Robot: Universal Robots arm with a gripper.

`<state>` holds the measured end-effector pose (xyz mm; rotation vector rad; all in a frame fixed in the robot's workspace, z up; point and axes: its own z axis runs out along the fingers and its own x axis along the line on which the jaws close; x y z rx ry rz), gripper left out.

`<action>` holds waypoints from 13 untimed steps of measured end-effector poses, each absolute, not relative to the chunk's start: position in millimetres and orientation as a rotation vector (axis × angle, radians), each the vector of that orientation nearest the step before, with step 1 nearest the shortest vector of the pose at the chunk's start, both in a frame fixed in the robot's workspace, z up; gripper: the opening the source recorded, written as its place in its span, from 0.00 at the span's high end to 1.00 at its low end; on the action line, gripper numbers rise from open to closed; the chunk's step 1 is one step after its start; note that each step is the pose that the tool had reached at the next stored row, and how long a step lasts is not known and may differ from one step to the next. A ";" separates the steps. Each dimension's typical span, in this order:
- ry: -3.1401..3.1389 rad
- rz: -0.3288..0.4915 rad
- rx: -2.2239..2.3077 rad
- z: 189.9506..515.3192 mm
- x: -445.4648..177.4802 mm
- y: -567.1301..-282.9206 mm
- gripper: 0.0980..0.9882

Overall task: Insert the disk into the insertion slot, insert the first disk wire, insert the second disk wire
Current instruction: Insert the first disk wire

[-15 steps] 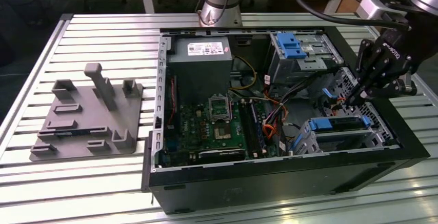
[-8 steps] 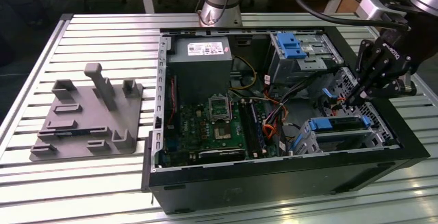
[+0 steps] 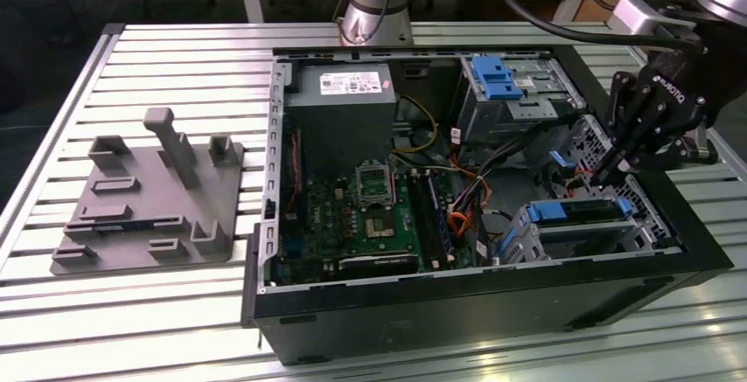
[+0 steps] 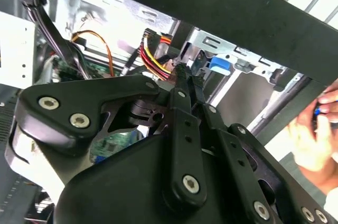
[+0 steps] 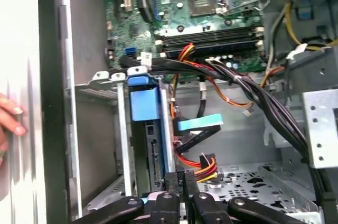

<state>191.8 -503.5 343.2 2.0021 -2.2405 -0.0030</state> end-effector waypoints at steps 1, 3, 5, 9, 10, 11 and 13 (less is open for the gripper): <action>-2.231 -0.001 2.012 343.2 191.1 -503.5 0.93; -2.209 0.001 2.036 343.0 190.5 -503.5 0.93; -2.181 0.005 2.066 343.0 190.3 -503.5 0.93; -2.141 0.009 2.107 342.7 189.0 -503.5 0.93; -2.136 0.009 2.112 342.7 188.3 -503.5 0.93; -2.132 0.010 2.117 342.5 187.7 -503.5 0.93; -2.128 0.010 2.126 342.5 186.3 -504.0 0.93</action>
